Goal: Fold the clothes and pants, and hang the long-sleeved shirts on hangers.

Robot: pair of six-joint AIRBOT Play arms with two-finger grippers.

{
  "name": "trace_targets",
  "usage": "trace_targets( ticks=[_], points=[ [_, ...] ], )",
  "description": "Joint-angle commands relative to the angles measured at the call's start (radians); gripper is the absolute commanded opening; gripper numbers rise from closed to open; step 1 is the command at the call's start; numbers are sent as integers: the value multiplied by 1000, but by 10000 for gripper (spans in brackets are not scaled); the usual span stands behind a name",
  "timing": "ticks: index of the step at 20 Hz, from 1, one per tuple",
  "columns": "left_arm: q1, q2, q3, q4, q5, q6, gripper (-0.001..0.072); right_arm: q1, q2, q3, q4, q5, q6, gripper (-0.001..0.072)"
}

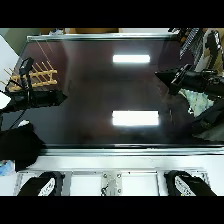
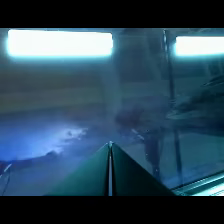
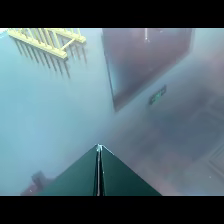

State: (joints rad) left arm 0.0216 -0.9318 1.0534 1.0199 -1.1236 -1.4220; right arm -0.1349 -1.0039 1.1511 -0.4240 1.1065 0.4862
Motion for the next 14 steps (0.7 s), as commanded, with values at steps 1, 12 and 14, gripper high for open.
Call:
trace_targets(
  ticks=[1,12,14],
  points=[
    [1,1,0,0,0,0,35,0,0,0,0,0,0,21],
    [5,1,10,20,27,4,65,0,0,0,0,0,0,21],
    [30,1,71,164,-5,26,699,0,0,0,1,0,0,22]
  ],
)
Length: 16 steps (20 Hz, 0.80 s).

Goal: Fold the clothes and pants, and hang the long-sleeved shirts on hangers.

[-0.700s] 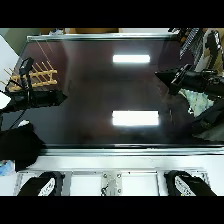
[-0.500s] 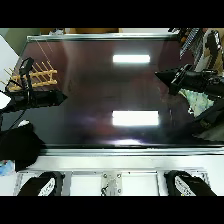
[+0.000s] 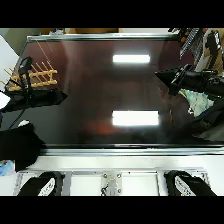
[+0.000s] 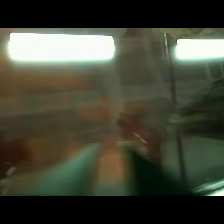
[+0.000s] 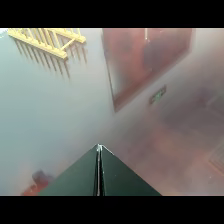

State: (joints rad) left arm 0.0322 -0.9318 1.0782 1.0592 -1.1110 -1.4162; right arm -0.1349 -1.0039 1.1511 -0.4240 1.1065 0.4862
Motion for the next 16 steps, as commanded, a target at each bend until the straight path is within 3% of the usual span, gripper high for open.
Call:
trace_targets(
  ticks=[1,4,6,12,16],
  points=[
    [40,1,90,256,-62,17,699,0,0,0,0,0,0,22],
    [119,1,133,690,-190,-100,699,0,0,0,1,0,0,22],
    [209,1,67,831,-213,-178,699,0,0,0,1,0,0,22],
    [520,-69,-224,833,1,-215,698,0,0,0,1,0,0,21],
    [604,-192,-295,834,77,-215,698,0,0,0,1,0,0,21]
  ],
)
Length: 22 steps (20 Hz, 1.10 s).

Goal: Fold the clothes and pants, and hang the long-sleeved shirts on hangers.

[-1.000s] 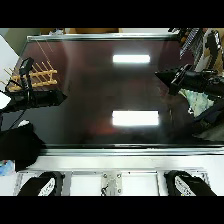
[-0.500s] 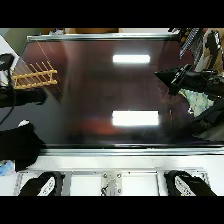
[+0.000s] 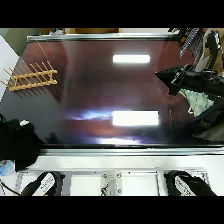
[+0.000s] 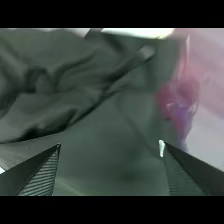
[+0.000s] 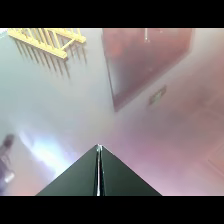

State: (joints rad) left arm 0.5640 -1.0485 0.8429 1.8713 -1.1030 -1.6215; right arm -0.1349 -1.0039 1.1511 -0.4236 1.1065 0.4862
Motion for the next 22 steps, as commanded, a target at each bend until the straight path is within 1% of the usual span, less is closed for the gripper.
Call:
trace_targets(
  ticks=[1,5,6,7,8,10,11,13,15,17,19,22],
  points=[
    [83,-107,-63,23,69,-10,698,0,0,0,0,0,0,21],
    [98,-204,-62,22,75,-10,697,0,0,0,0,0,0,21],
    [98,-216,-62,22,74,-19,545,0,0,0,0,0,0,22],
    [98,-219,-61,21,63,-21,306,0,0,0,0,0,0,22],
    [90,-218,-51,18,53,-21,39,0,0,0,0,0,0,21],
    [42,-182,9,2,7,-21,35,0,0,0,0,0,0,21],
    [0,-144,55,-30,-12,-19,35,0,0,0,0,0,0,21],
    [-125,-44,168,-124,-63,-16,35,0,0,0,0,0,0,21],
    [-299,69,277,-216,-75,-17,35,0,0,0,1,0,0,22],
    [-494,156,356,-267,-63,-24,35,0,0,0,1,0,0,22],
    [-687,200,416,-275,-39,-70,35,0,0,0,1,0,0,21],
    [-957,201,487,-274,41,-137,35,0,0,0,15,1,1,22]
  ],
)
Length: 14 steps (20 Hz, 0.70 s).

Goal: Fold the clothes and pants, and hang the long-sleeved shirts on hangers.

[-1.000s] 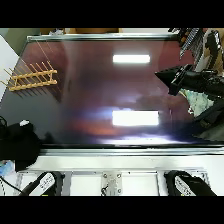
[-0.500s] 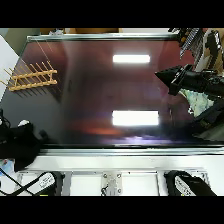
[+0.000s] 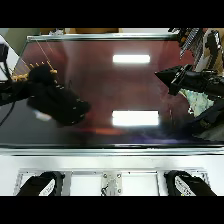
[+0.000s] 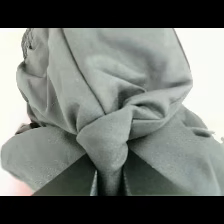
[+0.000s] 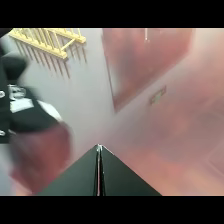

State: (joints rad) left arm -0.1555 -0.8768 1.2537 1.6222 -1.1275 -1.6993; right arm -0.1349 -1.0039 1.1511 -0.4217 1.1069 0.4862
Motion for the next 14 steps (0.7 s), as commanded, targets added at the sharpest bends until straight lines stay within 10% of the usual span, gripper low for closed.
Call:
trace_targets(
  ticks=[1,14],
  points=[
    [-303,9,99,-24,90,-72,35,0,0,0,42,1,1,22],
    [-506,-484,282,-30,160,-85,36,-44,-1,0,123,14,-13,21]
  ],
)
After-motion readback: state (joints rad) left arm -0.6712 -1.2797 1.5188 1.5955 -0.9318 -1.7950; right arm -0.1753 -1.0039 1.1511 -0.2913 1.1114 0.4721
